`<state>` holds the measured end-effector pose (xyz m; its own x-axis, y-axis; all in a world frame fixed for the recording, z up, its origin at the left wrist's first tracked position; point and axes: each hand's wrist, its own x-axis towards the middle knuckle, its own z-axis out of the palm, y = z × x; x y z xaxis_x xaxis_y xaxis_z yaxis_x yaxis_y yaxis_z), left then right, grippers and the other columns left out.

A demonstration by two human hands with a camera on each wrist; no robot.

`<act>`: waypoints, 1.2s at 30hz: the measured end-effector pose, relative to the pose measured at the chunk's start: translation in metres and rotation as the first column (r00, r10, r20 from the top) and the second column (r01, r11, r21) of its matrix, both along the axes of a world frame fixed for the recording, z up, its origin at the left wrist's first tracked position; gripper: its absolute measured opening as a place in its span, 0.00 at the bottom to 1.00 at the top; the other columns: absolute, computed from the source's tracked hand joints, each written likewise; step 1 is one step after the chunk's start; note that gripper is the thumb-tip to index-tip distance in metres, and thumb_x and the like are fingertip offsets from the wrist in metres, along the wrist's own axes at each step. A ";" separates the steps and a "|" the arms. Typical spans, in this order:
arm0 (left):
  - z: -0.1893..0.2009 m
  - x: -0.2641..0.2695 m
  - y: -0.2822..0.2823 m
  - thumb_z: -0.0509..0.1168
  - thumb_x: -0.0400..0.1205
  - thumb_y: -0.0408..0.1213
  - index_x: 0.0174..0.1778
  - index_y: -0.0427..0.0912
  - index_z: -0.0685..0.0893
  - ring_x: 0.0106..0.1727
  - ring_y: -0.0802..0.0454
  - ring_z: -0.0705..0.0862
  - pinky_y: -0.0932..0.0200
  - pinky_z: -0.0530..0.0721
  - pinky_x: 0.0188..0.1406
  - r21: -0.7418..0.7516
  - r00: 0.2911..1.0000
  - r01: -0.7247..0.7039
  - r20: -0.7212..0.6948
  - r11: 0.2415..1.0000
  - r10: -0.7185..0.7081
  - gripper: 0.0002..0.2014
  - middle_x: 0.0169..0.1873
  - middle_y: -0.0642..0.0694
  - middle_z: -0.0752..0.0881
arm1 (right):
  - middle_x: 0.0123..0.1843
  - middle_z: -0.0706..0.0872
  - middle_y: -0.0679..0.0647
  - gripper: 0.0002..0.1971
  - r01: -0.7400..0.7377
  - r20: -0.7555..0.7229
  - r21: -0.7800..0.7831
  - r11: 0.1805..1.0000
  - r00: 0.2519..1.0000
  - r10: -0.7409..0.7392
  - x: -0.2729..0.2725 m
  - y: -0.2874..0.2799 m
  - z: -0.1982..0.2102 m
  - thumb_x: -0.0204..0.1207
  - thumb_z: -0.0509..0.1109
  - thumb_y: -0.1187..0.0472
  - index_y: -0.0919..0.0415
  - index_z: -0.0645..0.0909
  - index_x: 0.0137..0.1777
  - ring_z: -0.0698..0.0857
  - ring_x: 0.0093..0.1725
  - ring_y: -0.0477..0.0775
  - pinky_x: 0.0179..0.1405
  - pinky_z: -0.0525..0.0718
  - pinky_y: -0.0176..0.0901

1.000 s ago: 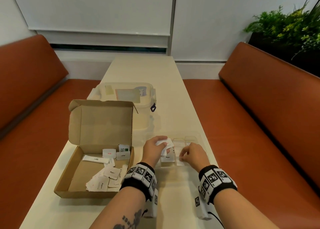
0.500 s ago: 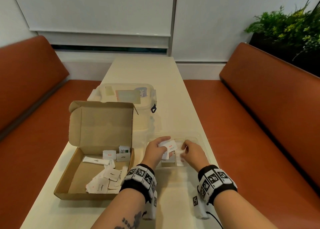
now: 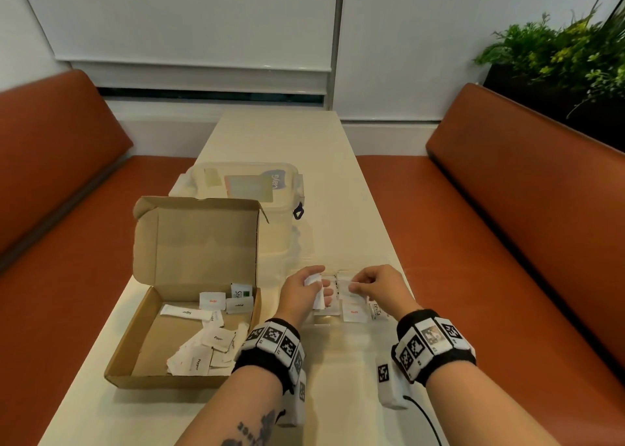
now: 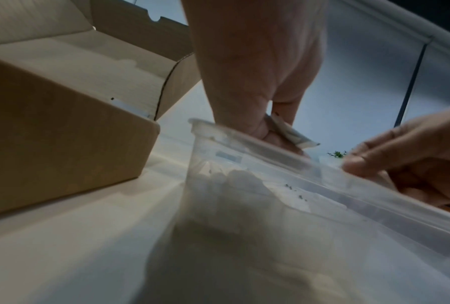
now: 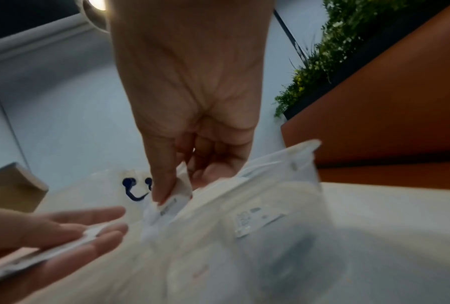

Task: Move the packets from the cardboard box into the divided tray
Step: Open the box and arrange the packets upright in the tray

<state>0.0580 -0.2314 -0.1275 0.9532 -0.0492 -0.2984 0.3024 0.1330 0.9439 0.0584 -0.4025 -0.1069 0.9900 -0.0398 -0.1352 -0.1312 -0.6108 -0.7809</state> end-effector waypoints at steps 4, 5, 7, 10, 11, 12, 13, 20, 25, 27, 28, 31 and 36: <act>0.000 -0.002 0.001 0.54 0.84 0.19 0.61 0.35 0.80 0.39 0.46 0.85 0.55 0.87 0.39 -0.020 0.999 -0.030 -0.033 0.999 0.030 0.15 0.42 0.38 0.84 | 0.31 0.85 0.48 0.04 -0.019 -0.053 -0.118 0.993 0.998 0.013 -0.004 -0.005 -0.006 0.68 0.80 0.61 0.59 0.88 0.37 0.80 0.32 0.43 0.33 0.76 0.32; 0.000 -0.002 0.000 0.53 0.84 0.19 0.61 0.34 0.79 0.38 0.46 0.85 0.56 0.87 0.37 -0.031 0.999 -0.035 -0.041 0.999 0.033 0.16 0.42 0.38 0.83 | 0.33 0.87 0.49 0.04 -0.022 -0.070 -0.130 0.991 0.997 0.013 -0.005 -0.004 -0.009 0.68 0.80 0.60 0.60 0.88 0.38 0.81 0.33 0.44 0.34 0.78 0.33; 0.001 -0.003 -0.001 0.51 0.83 0.18 0.62 0.32 0.79 0.37 0.44 0.84 0.56 0.87 0.36 -0.068 0.997 -0.047 -0.060 0.997 0.043 0.16 0.41 0.37 0.83 | 0.33 0.86 0.47 0.04 -0.018 -0.091 -0.147 0.989 0.996 0.005 -0.006 -0.002 -0.016 0.68 0.80 0.60 0.59 0.88 0.38 0.81 0.33 0.43 0.32 0.77 0.33; 0.003 -0.003 0.000 0.51 0.83 0.17 0.62 0.31 0.78 0.37 0.43 0.84 0.56 0.87 0.34 -0.112 0.995 -0.066 -0.080 0.992 0.057 0.17 0.41 0.36 0.82 | 0.32 0.82 0.45 0.04 -0.018 -0.095 -0.215 0.976 0.995 -0.003 -0.008 0.001 -0.024 0.68 0.80 0.59 0.56 0.88 0.37 0.78 0.32 0.41 0.30 0.72 0.32; 0.003 -0.002 0.000 0.51 0.83 0.17 0.63 0.31 0.78 0.37 0.43 0.85 0.57 0.87 0.33 -0.112 0.995 -0.071 -0.078 0.991 0.062 0.17 0.41 0.36 0.82 | 0.35 0.83 0.46 0.04 -0.023 -0.093 -0.245 0.969 0.996 0.000 -0.009 0.002 -0.026 0.68 0.79 0.58 0.56 0.89 0.38 0.77 0.33 0.42 0.32 0.72 0.33; 0.003 -0.003 0.000 0.50 0.83 0.17 0.63 0.31 0.78 0.38 0.43 0.85 0.57 0.87 0.33 -0.109 0.995 -0.074 -0.075 0.991 0.066 0.18 0.41 0.36 0.82 | 0.36 0.83 0.46 0.03 -0.029 -0.091 -0.269 0.963 0.996 0.004 -0.010 0.002 -0.027 0.68 0.79 0.58 0.56 0.89 0.39 0.77 0.35 0.42 0.33 0.72 0.34; 0.003 -0.003 0.001 0.50 0.83 0.17 0.63 0.32 0.78 0.38 0.44 0.85 0.58 0.87 0.34 -0.105 0.995 -0.073 -0.070 0.992 0.066 0.18 0.41 0.36 0.83 | 0.37 0.83 0.46 0.03 -0.035 -0.090 -0.290 0.956 0.996 0.009 -0.011 0.002 -0.029 0.69 0.79 0.58 0.56 0.89 0.39 0.77 0.35 0.42 0.34 0.73 0.34; 0.000 -0.006 0.002 0.54 0.83 0.18 0.65 0.34 0.78 0.41 0.46 0.87 0.60 0.89 0.35 -0.051 0.999 -0.040 -0.016 0.998 0.039 0.17 0.44 0.38 0.84 | 0.31 0.74 0.44 0.19 -0.048 -0.055 -0.372 0.927 0.998 0.030 -0.011 0.006 -0.032 0.63 0.78 0.65 0.51 0.68 0.30 0.72 0.29 0.44 0.27 0.68 0.37; -0.003 -0.007 0.004 0.64 0.81 0.22 0.66 0.39 0.79 0.43 0.46 0.89 0.56 0.89 0.40 -0.012 0.999 0.018 0.045 1.000 -0.018 0.18 0.49 0.37 0.86 | 0.31 0.74 0.47 0.20 -0.034 -0.055 -0.380 0.925 0.998 0.014 -0.010 0.008 -0.034 0.63 0.76 0.66 0.52 0.64 0.31 0.72 0.31 0.48 0.29 0.69 0.40; -0.004 -0.006 0.005 0.69 0.78 0.24 0.67 0.41 0.79 0.44 0.44 0.90 0.46 0.89 0.48 0.003 0.998 0.013 0.065 1.000 -0.013 0.21 0.51 0.36 0.86 | 0.33 0.75 0.47 0.17 -0.011 -0.032 -0.346 0.938 0.999 0.000 -0.010 0.009 -0.033 0.65 0.76 0.65 0.53 0.67 0.33 0.73 0.32 0.49 0.31 0.70 0.40; -0.005 -0.006 0.006 0.71 0.77 0.25 0.67 0.42 0.79 0.44 0.44 0.91 0.44 0.89 0.50 0.007 0.997 0.006 0.072 1.000 -0.007 0.22 0.52 0.35 0.86 | 0.34 0.76 0.48 0.14 0.016 0.012 -0.311 0.950 1.000 -0.013 -0.010 0.010 -0.031 0.68 0.75 0.63 0.54 0.70 0.35 0.74 0.33 0.49 0.32 0.71 0.39; -0.004 -0.005 0.007 0.74 0.74 0.25 0.66 0.45 0.78 0.41 0.43 0.91 0.50 0.90 0.39 -0.046 0.999 -0.011 0.045 0.999 0.013 0.25 0.52 0.35 0.85 | 0.37 0.83 0.49 0.05 0.062 0.165 -0.059 0.996 0.985 -0.051 -0.011 0.018 -0.020 0.76 0.71 0.58 0.57 0.81 0.41 0.78 0.36 0.46 0.33 0.73 0.31; -0.001 -0.004 0.004 0.76 0.72 0.27 0.69 0.48 0.72 0.39 0.40 0.89 0.54 0.87 0.32 -0.019 0.999 0.031 0.027 0.999 -0.031 0.32 0.58 0.31 0.80 | 0.34 0.86 0.51 0.06 0.011 0.010 0.339 0.941 1.000 -0.015 -0.014 0.033 -0.003 0.77 0.70 0.59 0.59 0.86 0.42 0.81 0.29 0.46 0.30 0.79 0.35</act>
